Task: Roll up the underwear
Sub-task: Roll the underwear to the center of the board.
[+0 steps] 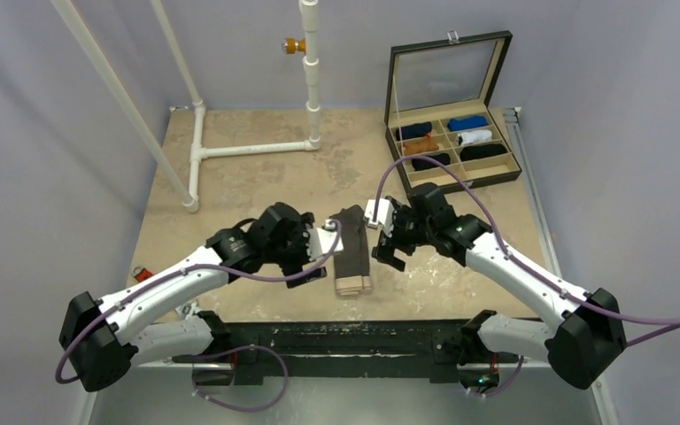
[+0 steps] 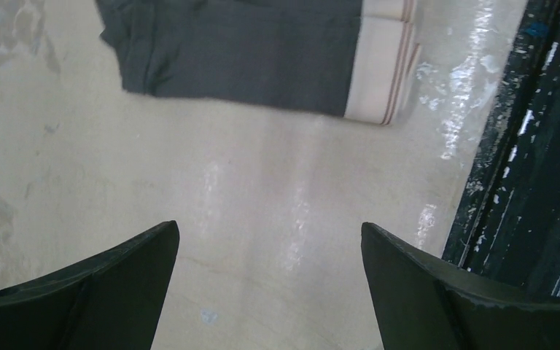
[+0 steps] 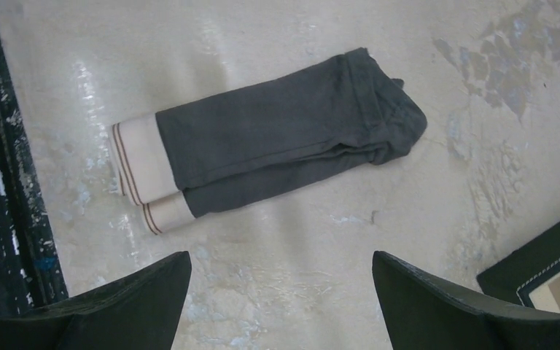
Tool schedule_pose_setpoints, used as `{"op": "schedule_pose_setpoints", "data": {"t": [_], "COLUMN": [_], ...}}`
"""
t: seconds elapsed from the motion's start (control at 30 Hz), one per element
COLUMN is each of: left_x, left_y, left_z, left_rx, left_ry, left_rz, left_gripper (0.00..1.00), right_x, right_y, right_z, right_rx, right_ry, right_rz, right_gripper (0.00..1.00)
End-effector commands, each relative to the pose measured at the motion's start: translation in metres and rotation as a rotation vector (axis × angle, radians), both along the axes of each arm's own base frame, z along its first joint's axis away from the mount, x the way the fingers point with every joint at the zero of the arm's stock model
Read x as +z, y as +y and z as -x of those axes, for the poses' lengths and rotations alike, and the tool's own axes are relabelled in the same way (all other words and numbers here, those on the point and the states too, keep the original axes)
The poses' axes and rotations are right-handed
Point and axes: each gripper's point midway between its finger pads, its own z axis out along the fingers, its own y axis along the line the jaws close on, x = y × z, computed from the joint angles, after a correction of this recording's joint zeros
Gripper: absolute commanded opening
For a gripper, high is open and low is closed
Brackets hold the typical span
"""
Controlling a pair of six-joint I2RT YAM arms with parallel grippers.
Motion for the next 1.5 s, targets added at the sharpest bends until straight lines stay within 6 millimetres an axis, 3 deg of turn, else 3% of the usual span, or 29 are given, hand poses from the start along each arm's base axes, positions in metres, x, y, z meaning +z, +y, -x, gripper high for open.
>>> {"op": "schedule_pose_setpoints", "data": {"t": [0.0, 0.1, 0.23, 0.47, 0.73, 0.87, 1.47], "left_x": [-0.002, -0.004, 0.002, 0.012, 0.017, 0.016, 0.017], "left_y": [-0.038, -0.051, -0.05, -0.013, 0.018, 0.027, 0.025], "left_z": [0.003, 0.004, -0.003, -0.029, -0.046, -0.05, -0.05], "left_rx": [-0.138, -0.158, -0.105, 0.107, 0.251, 0.286, 0.274], "left_ry": [-0.108, -0.113, -0.135, 0.016, 0.149, 0.188, 0.203], "left_rz": [0.001, 0.012, 0.073, 0.203, 0.295, 0.309, 0.312], "left_gripper": [0.94, 0.92, 0.91, 0.91, 0.91, 0.91, 0.91], "right_x": [0.012, 0.008, -0.004, -0.016, -0.051, -0.069, -0.096], "right_y": [-0.01, -0.024, -0.019, 0.01, 0.049, 0.058, 0.063], "right_z": [-0.017, -0.013, 0.007, 0.028, 0.061, 0.073, 0.062], "right_rx": [-0.122, -0.116, -0.03, 0.152, 0.382, 0.469, 0.508], "right_ry": [0.033, 0.033, -0.009, -0.1, -0.285, -0.34, -0.398], "right_rz": [-0.088, -0.051, -0.007, 0.095, 0.273, 0.369, 0.473], "right_gripper": [0.93, 0.9, 0.87, 0.83, 0.81, 0.8, 0.62]}}
